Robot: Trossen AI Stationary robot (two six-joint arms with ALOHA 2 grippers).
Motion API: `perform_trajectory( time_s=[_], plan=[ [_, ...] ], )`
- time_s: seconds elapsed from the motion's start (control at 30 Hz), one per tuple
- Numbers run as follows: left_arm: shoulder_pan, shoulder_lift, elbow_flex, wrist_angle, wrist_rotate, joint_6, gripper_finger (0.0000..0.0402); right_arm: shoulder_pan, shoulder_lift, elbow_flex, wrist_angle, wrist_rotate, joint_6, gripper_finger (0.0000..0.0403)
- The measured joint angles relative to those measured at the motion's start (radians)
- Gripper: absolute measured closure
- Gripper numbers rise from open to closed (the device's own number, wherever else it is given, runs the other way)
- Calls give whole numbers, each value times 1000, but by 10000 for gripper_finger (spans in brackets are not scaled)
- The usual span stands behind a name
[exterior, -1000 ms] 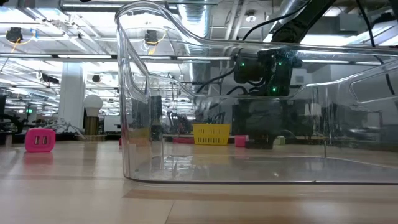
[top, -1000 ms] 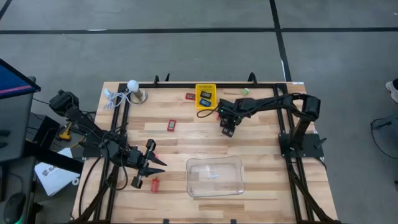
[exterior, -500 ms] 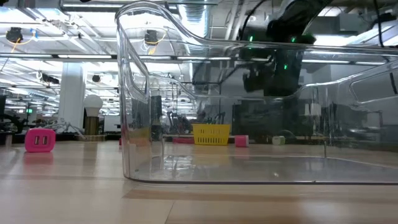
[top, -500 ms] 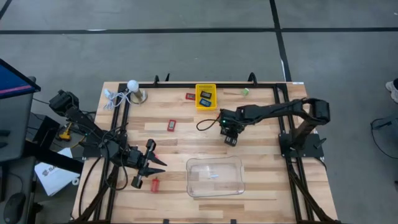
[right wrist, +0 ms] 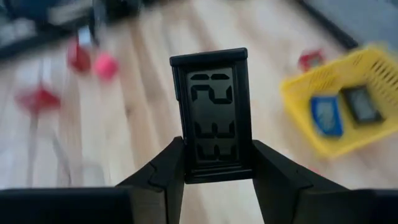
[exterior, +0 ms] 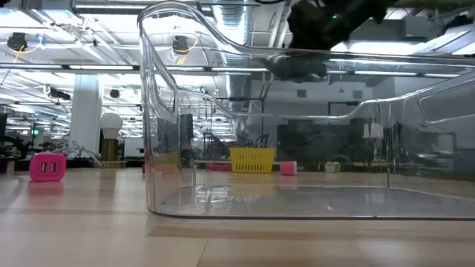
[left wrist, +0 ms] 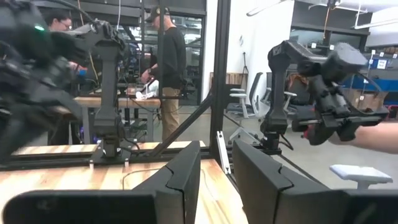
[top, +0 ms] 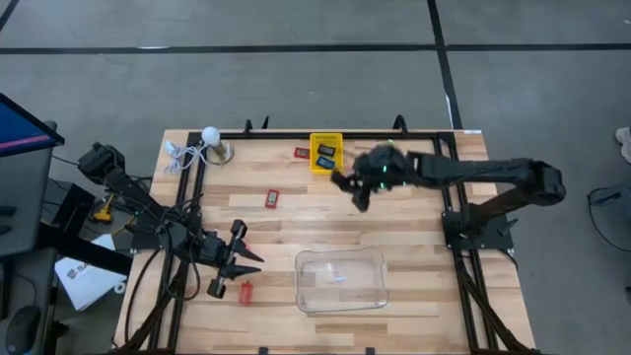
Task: Pick & Place Office items
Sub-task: Put the black digital clock into the yellow bin
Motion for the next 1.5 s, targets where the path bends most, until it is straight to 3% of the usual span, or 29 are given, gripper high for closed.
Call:
perform_trajectory(
  time_s=[0.2, 0.3, 0.4, 0.5, 0.63, 0.8, 1.1, 1.5],
  plan=[
    [0, 0, 0, 0, 0, 13, 311, -217, 149, 98, 6, -179, -18, 263],
    [0, 0, 0, 12, 0, 31, 311, -291, 258, 208, 4, -288, -20, 263],
    [0, 0, 0, 14, 0, 34, 311, -318, 381, 367, -85, -325, -31, 263],
    [0, 0, 0, 14, 0, 34, 311, -322, 513, 571, -272, -310, -82, 263],
    [-1, 0, 0, 14, 0, 34, 311, -315, 680, 853, -550, -212, -156, 263],
    [-2, 0, 0, 14, 0, 34, 311, -320, 829, 1057, -709, -123, -186, 263],
    [-17, 0, 0, 12, 0, 44, 311, -364, 960, 1072, -753, -117, -196, 263],
    [-21, -1, 0, 13, -2, 49, 311, -368, 960, 1073, -758, -120, -204, 263]
  ],
)
